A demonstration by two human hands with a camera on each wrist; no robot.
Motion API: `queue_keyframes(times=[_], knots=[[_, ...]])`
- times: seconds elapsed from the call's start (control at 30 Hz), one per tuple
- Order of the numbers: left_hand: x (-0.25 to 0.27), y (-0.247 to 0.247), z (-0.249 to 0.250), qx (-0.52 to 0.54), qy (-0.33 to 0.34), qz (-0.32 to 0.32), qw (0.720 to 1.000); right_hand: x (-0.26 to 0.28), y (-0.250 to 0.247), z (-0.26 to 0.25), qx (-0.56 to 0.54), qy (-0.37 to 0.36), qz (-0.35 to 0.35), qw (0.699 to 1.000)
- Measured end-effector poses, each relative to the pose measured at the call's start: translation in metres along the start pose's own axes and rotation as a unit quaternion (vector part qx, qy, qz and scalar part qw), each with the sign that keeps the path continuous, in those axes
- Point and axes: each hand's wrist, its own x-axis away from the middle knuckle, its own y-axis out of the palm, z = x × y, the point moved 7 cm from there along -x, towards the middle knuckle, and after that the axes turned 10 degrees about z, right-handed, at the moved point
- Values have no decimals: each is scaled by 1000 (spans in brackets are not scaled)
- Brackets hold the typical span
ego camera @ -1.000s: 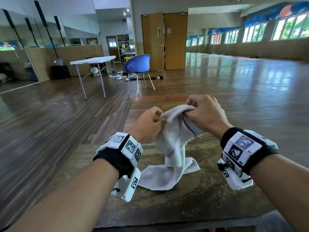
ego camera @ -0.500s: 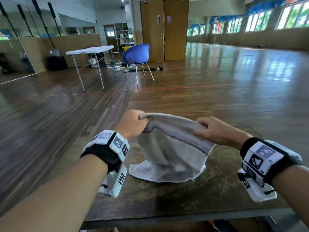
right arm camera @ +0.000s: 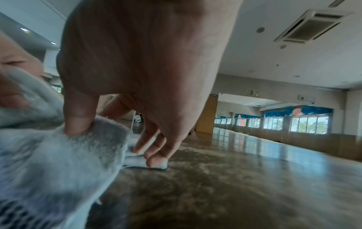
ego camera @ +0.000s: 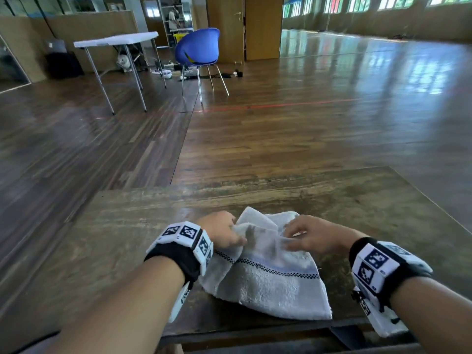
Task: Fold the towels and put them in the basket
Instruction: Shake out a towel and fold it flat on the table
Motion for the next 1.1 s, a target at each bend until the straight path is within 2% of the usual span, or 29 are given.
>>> queue_keyframes(times=[0.1, 0.2, 0.3, 0.4, 0.47, 0.53, 0.63, 0.73, 0.8, 0.83, 0.9, 0.97, 1.0, 1.03, 1.1], knots=[[-11, 18, 4, -9, 27, 0, 1000, -19, 14, -4, -18, -20, 20, 999], [-23, 17, 3, -42, 24, 22, 999, -39, 8, -1, -13, 7, 18, 1000], [-39, -18, 9, -8, 37, 98, 994, -57, -30, -7, -32, 1, 56, 998], [-52, -79, 21, 34, 58, 264, 962, -79, -93, -18, -69, -19, 220, 973], [-56, -118, 28, 41, 80, 367, 926, -86, -137, -24, -120, -25, 347, 930], [-57, -147, 30, 27, 109, 421, 900, -87, -174, -30, -118, -29, 444, 888], [-58, -172, 14, -28, 89, 433, 897, -84, -211, -32, -50, -33, 511, 858], [-62, -180, -8, -88, 15, 390, 917, -89, -219, -30, 14, -33, 501, 865], [-66, -179, -18, -93, -39, 341, 935, -96, -214, -25, 9, -23, 492, 870], [-68, -177, -22, -62, -54, 326, 942, -100, -208, -22, -4, -14, 484, 875], [-71, -171, -30, 81, -71, 313, 944, -109, -196, -12, -34, 19, 460, 887], [-73, -159, -35, 276, -94, 289, 912, -114, -186, -1, -93, 39, 443, 891], [-73, -154, -37, 339, -112, 281, 891, -115, -183, 2, -126, 43, 440, 888], [-75, -151, -38, 362, -115, 279, 882, -115, -183, 6, -145, 42, 443, 884], [-77, -159, -35, 297, -70, 330, 893, -112, -186, 6, -118, 21, 471, 874]])
